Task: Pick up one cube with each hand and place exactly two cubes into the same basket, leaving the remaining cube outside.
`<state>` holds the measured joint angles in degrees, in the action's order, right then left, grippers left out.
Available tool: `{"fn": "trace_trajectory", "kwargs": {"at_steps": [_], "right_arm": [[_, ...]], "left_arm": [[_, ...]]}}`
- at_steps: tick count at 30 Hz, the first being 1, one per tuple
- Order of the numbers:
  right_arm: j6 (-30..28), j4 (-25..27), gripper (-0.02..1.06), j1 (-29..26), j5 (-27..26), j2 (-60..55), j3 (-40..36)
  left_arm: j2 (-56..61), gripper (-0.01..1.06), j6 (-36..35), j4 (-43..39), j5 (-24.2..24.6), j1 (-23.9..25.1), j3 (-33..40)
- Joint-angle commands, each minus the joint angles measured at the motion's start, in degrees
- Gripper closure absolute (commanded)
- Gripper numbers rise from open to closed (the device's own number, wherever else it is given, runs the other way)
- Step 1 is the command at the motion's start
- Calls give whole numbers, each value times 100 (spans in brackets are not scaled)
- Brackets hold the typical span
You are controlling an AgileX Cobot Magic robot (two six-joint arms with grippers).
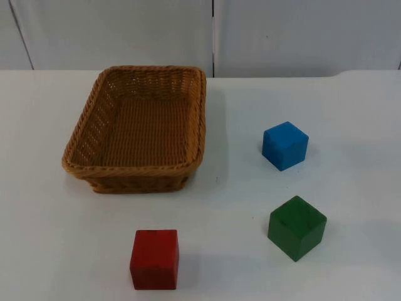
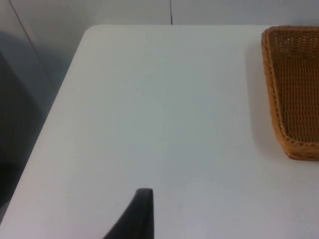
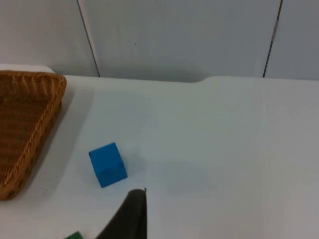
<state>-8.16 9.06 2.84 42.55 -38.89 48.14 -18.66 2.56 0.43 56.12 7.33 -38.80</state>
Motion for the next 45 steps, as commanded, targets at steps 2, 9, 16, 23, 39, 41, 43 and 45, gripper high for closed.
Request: {"fn": "trace_trajectory", "kwargs": {"at_steps": [2,9,16,23,39,41,43,45], "right_arm": [[-21,28,1,-34,-190,-404,268],[-48,28,1,-34,-345,-1126,544],[-61,28,1,-34,-457,-1576,693],[-262,64,1,-34,-713,-1701,693],[-966,850,1,-34,-725,-2046,702],[-1076,1073,1,-34,-583,-2237,817],[-1086,1102,1,-34,-477,-2358,911],[-1091,1104,1,27,-273,-2605,1127]], "left_arm": [[-290,0,-4,134,-101,1,-220],[-976,0,19,183,-249,1,-489],[-1669,0,157,379,-458,1,-514],[-2166,0,367,620,-595,1,-514],[-2959,0,1689,2370,-595,1,-514],[-3096,2,1840,2592,-595,1,-514],[-3159,3,1939,2693,-595,1,-514],[-3303,3,2152,2926,-584,1,-514]]}}
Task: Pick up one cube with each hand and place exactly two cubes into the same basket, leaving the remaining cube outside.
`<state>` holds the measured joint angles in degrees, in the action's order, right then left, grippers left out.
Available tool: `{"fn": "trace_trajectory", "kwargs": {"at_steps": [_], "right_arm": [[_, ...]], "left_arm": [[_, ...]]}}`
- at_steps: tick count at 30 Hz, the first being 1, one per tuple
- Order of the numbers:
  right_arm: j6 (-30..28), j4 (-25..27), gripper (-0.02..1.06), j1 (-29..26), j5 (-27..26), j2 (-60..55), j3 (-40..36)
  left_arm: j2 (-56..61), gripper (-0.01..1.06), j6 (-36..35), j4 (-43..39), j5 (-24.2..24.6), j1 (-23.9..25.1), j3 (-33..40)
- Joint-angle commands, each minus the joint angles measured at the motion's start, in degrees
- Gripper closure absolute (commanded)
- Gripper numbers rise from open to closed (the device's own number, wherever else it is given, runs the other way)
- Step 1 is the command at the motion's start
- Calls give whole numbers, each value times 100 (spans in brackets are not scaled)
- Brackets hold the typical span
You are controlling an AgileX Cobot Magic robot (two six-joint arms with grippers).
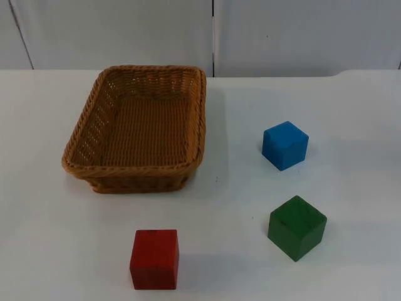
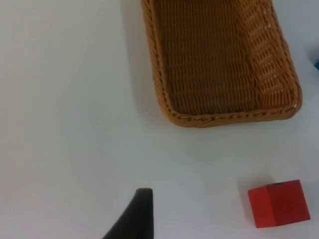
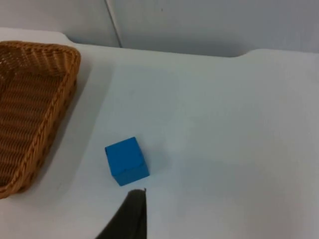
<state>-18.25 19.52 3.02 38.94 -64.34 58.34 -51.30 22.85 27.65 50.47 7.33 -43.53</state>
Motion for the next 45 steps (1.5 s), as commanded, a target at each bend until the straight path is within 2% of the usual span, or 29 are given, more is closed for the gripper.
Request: {"fn": "trace_trajectory", "kwargs": {"at_steps": [1,3,8,11,14,15,17,20,21,25,31,36,41,45], "right_arm": [[-82,25,1,95,139,-199,217],[-93,-13,1,181,151,-306,317],[-216,-75,1,994,161,-1123,872],[-216,-170,1,1290,191,-1422,1078],[-216,-385,1,1714,189,-1876,1421],[-216,-385,1,1714,189,-1876,1421],[-216,-503,1,1915,266,-2183,1639],[-194,-640,1,2112,414,-2606,1979],[-194,-640,1,2112,414,-2606,1979],[-194,-693,1,2149,581,-3128,2393],[-194,-794,1,2149,657,-3651,2709],[-128,-808,1,2149,626,-3979,2789],[-24,-1089,1,2149,563,-4381,2788],[-24,-1124,1,2149,407,-4625,2788]], "left_arm": [[-91,3,210,283,-19,1,-41],[-136,3,288,342,-19,-10,-41],[-367,3,499,589,2,-23,-41],[-438,3,523,587,-24,-154,-41],[-599,3,536,576,-120,-575,-41],[-599,3,536,576,-120,-575,-41],[-757,3,523,536,-228,-894,-41],[-1034,3,187,161,-564,-1422,-41],[-1034,3,187,161,-564,-1422,-41],[-1493,3,-590,-445,-940,-2084,-41],[-2096,3,-837,-484,-1296,-2644,-41],[-2632,3,-837,-656,-1481,-2919,-41],[-3206,3,-879,-625,-1738,-2970,-41],[-3524,3,-996,-625,-1783,-2970,-41]]}}
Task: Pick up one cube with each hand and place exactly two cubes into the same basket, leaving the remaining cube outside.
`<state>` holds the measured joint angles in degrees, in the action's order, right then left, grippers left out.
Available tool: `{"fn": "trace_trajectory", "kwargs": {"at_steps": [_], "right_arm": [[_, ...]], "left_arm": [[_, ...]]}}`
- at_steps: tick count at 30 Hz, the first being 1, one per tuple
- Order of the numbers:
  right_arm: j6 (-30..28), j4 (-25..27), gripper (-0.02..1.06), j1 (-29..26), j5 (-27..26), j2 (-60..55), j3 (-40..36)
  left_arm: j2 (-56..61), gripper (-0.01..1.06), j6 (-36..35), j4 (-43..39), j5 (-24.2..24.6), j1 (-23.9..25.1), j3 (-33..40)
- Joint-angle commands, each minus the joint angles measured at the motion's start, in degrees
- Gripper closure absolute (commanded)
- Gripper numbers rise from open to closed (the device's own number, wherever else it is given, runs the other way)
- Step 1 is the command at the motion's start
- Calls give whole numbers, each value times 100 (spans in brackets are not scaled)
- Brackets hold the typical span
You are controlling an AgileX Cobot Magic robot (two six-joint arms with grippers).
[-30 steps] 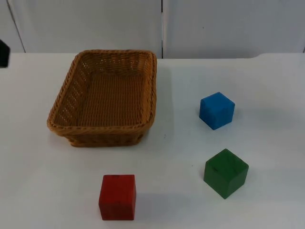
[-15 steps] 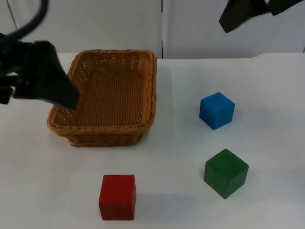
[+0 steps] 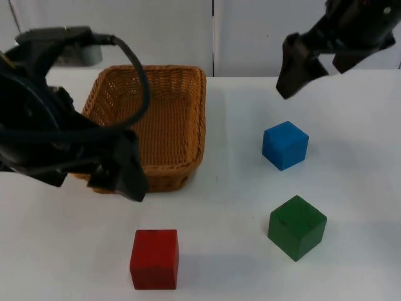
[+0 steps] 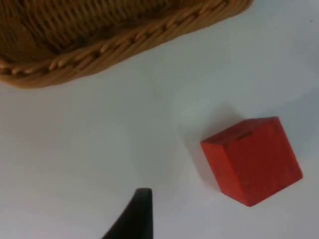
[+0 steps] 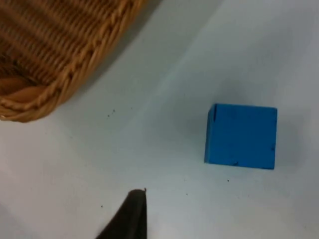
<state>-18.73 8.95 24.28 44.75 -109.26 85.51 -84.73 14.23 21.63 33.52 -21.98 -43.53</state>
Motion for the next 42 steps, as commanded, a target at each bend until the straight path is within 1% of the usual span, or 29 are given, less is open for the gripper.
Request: {"fn": "trace_trajectory", "kwargs": {"at_steps": [1,2,5,8,9,11,13,14,16,18,19,21,25,28,30,32,42], "right_arm": [[24,-67,1,23,-271,-199,71],[24,-67,1,23,-271,-199,71],[60,-67,1,23,-489,-364,95],[119,-67,1,23,-488,-579,338],[119,-67,1,23,-488,-579,338],[132,-67,1,23,-465,-748,538],[153,-67,1,23,-455,-883,701],[153,-67,1,23,-455,-883,701],[153,-67,1,23,-384,-1053,877],[153,-81,1,23,-344,-1185,1013],[153,-81,1,23,-344,-1185,1013],[153,-81,1,23,-355,-1315,1146],[153,-70,1,23,-380,-1424,1210],[153,-49,1,23,-383,-1574,1313],[153,-33,1,12,-383,-1629,1344],[153,18,1,12,-492,-1727,1368],[191,15,1,-12,-580,-2143,1421]], "left_arm": [[-281,3,-175,7,-124,-38,-41],[-281,3,-175,7,-124,-38,-41],[-517,3,-379,0,-150,-68,-41],[-724,3,-507,-2,-290,-313,-41],[-724,3,-507,-2,-290,-313,-41],[-863,3,-628,-15,-461,-532,-41],[-985,3,-885,-15,-699,-646,-41],[-985,3,-885,-15,-699,-646,-41],[-1112,3,-1115,-37,-876,-735,-41],[-1253,3,-1174,-48,-996,-843,-41],[-1253,3,-1174,-48,-996,-843,-41],[-1470,3,-1283,-48,-1031,-990,-41],[-1779,3,-1527,-98,-1128,-1020,-41],[-1998,3,-1865,-370,-1244,-1020,-41],[-2049,3,-1947,-394,-1284,-1020,-41],[-2164,3,-1945,-410,-1330,-1020,-41],[-2211,3,-1945,-410,-1495,-1020,-41]]}}
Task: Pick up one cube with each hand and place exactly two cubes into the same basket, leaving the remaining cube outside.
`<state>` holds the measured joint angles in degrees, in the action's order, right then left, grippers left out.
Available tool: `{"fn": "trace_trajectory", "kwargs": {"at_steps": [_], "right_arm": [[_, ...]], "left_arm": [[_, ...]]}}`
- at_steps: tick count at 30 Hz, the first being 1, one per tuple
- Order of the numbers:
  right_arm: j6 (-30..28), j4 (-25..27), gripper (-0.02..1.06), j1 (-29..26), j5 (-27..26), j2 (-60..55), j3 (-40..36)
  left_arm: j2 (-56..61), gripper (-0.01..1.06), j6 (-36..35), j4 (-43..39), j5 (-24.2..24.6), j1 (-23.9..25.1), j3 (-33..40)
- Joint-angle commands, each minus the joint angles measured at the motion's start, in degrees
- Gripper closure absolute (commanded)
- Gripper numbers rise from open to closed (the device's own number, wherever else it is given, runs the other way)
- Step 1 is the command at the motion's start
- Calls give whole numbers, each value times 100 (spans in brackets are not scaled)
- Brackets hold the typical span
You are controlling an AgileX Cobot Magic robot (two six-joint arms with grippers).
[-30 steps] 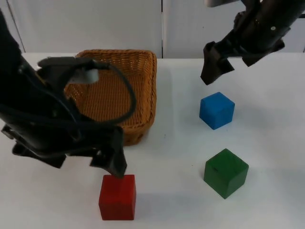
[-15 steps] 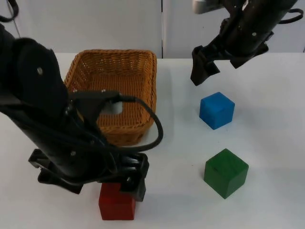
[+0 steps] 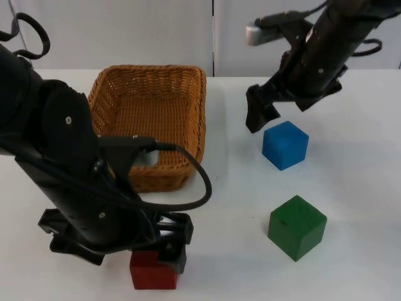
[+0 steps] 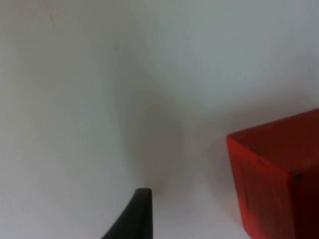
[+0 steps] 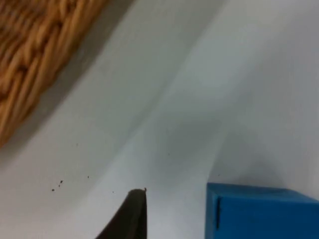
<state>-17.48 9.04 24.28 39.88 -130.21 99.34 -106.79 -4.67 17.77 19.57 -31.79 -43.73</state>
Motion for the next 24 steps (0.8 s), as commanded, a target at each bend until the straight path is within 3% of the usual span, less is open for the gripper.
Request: {"fn": "trace_trajectory", "kwargs": {"at_steps": [1,6,24], "right_arm": [[192,-66,1,-24,-143,-89,38],[740,-594,1,-60,-257,-156,38],[635,-271,1,-73,-295,-546,38]], "left_arm": [[-6,3,-59,-24,-115,-39,-21],[-6,3,-69,-24,-207,-39,-21],[-6,3,-69,-24,-394,-39,-21]]}}
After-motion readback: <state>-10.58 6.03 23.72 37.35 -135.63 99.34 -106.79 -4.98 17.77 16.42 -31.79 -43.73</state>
